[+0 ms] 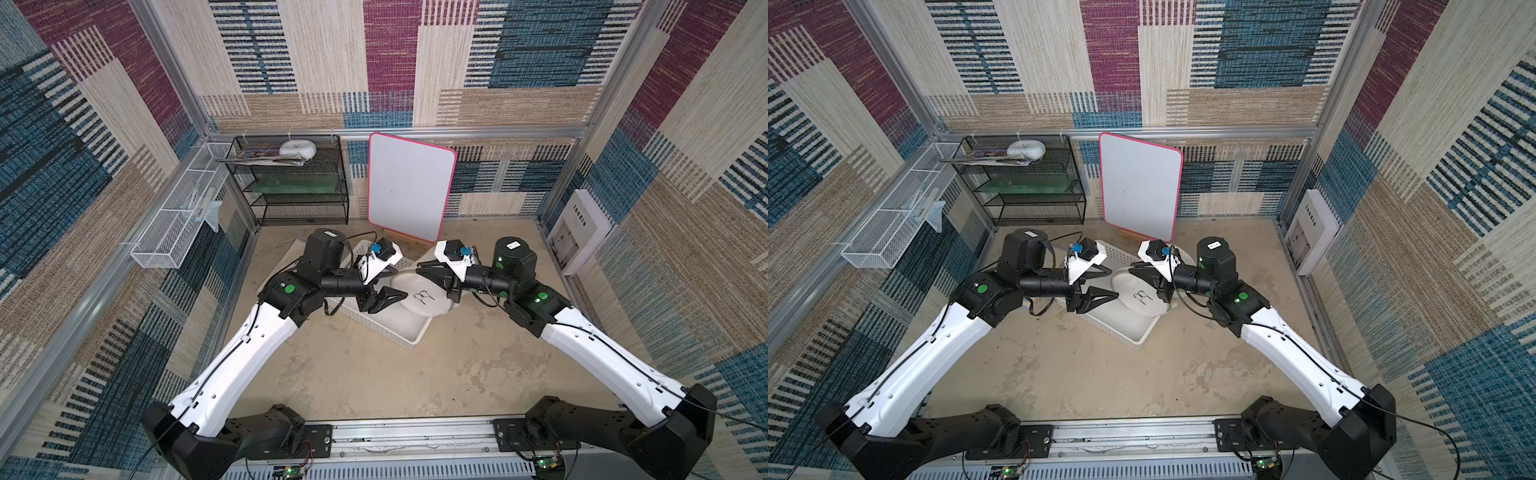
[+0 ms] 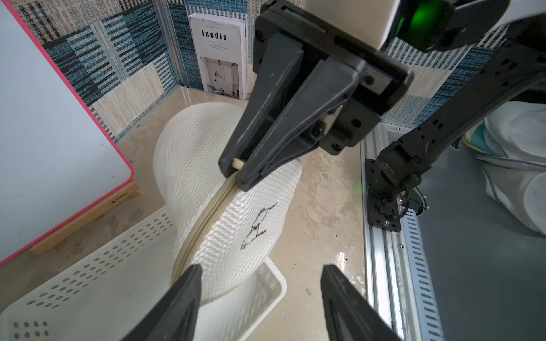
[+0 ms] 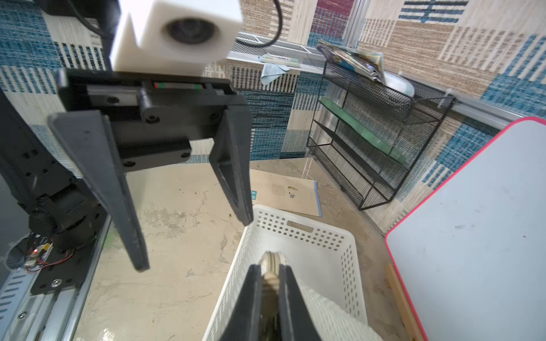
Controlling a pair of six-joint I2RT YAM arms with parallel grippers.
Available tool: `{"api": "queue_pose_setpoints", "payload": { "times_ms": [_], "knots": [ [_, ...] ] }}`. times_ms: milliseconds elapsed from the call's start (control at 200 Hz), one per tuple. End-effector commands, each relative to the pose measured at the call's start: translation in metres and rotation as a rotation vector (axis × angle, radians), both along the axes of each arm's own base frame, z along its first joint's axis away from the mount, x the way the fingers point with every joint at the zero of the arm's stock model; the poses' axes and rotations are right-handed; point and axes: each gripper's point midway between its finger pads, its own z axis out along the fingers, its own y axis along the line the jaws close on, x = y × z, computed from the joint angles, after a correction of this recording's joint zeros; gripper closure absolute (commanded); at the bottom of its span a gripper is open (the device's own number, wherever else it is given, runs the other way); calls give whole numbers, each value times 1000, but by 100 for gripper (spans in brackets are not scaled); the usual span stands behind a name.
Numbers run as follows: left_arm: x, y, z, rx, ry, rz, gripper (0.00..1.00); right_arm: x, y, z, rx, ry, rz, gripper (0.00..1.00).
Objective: Turn the laundry bag inside out
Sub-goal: Zip the zipper on the laundry bag.
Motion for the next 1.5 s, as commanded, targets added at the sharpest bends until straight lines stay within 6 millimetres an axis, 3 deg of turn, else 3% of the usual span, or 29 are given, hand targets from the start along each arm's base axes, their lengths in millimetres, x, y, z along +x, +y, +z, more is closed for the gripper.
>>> {"api": "queue_pose_setpoints", "payload": {
  "times_ms": [0, 326, 496, 706, 881, 911, 1032, 1142, 1377, 1492],
  "knots": [
    [-2, -2, 2, 3, -16, -24, 32, -13, 9, 5, 3, -8, 88, 100],
    [-9, -4, 3, 6, -38, -64, 35, -28, 23, 7, -12, -19, 177, 100],
    [-10, -6, -1, 13, -23, -76, 45, -32, 26, 15, 9, -32, 193, 100],
    [-2, -8, -3, 16, -2, -49, 68, -32, 29, 19, 33, -30, 189, 100],
    [0, -6, -1, 22, -23, -32, 99, -23, 27, 17, 38, -29, 129, 100],
    [0, -5, -1, 25, -28, -29, 100, -21, 25, 17, 35, -33, 108, 100],
    [2, -1, 0, 35, -64, -2, 100, -1, 8, 17, 27, -31, -72, 100],
    [3, 4, 4, 25, -111, 27, 100, 21, -19, 8, 56, -6, -279, 100],
    [-11, 6, 16, -33, -135, -10, 100, 40, -80, -4, 202, 98, -530, 100],
    [-17, 8, 32, -111, -159, -22, 100, 48, -101, -27, 199, 159, -601, 100]
  ]
}}
